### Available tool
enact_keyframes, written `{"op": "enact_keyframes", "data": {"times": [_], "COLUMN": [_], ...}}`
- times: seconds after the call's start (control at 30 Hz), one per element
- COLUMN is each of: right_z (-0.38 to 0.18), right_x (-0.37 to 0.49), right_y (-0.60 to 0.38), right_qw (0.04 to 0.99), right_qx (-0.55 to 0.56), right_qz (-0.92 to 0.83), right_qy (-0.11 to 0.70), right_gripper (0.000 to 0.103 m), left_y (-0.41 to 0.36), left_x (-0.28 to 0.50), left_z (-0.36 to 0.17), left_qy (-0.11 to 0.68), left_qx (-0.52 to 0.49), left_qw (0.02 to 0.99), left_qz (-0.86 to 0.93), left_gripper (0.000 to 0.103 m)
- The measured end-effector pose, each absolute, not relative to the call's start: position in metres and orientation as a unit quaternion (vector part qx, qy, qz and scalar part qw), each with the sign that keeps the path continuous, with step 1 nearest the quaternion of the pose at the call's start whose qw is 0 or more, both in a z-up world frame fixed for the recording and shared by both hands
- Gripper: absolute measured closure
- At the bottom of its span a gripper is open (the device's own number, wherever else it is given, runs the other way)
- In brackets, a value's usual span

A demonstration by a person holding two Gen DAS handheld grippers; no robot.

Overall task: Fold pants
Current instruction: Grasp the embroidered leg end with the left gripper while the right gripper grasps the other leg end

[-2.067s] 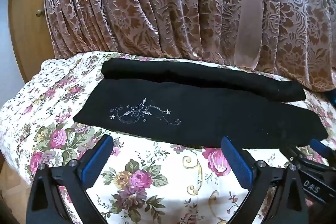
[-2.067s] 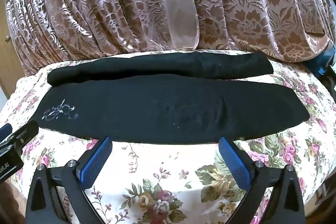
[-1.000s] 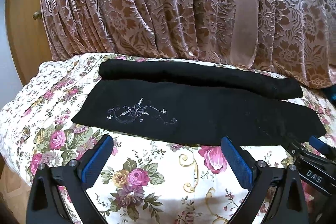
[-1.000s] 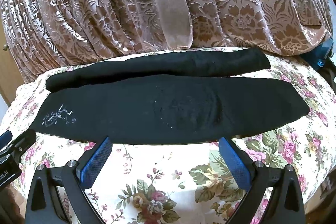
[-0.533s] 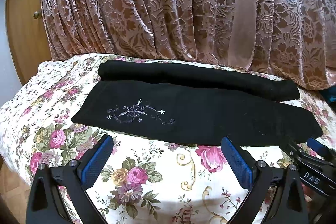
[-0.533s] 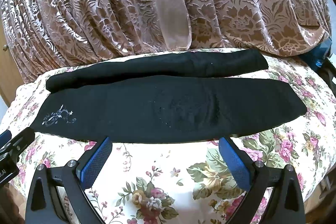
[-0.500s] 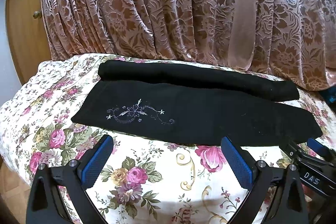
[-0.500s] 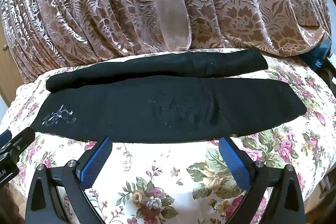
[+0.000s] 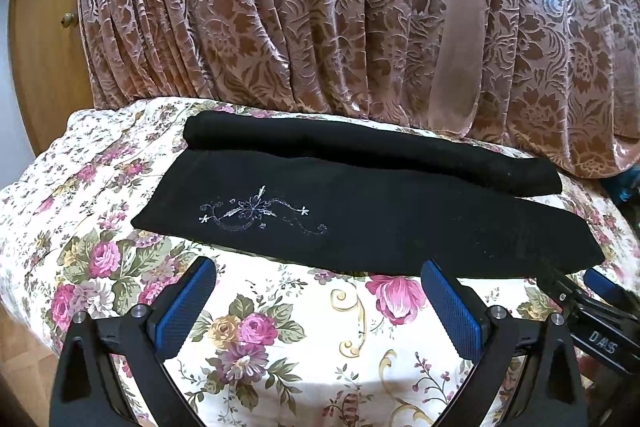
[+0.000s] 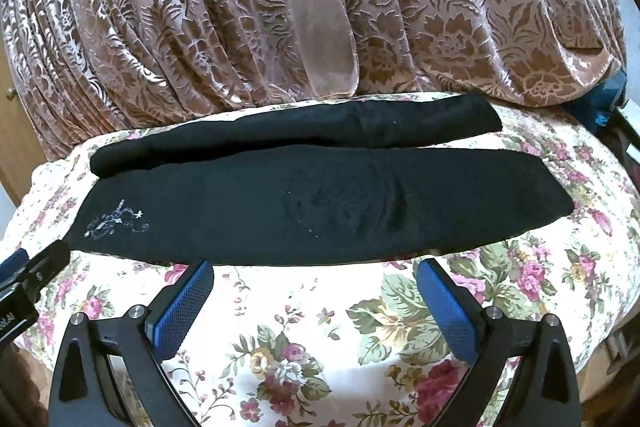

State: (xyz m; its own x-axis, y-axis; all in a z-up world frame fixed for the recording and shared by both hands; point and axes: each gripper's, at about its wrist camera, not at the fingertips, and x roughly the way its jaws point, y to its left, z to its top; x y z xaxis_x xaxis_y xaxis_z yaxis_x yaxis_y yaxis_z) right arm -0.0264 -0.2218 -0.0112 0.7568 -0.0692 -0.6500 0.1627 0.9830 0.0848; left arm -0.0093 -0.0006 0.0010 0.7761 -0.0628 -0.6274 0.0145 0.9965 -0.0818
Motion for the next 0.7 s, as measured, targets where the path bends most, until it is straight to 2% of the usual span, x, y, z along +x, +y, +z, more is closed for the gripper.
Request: {"op": "enact_keyframes", "data": {"times": [0.3, 0.47, 0.7], "right_z": [-0.03, -0.045, -0.075], "right_x": [-0.016, -0.013, -0.023], "right_y": [-0.245, -0.294, -0.399], "right_qw": [0.917, 0.895, 0.848], "right_qx": [0.126, 0.215, 0.379], "right_qz": [-0.024, -0.01, -0.061], "right_qy": [0.377, 0.391, 0.366], "right_gripper": [0.0, 0.0, 0.007], "left_y": [0.017, 0.053, 0.122], "left_x": [0.01, 0.038, 0.064], "left_z": [-0.023, -0.053, -0.078], "left_qy": [0.372, 0.422, 0.452], "left_qx": [-0.069, -0.131, -0.223], "left_qw": [0.925, 0.897, 0.863], "left_qz": [-0.029, -0.03, -0.022], "left_gripper": [0.0, 0.0, 0.0]}}
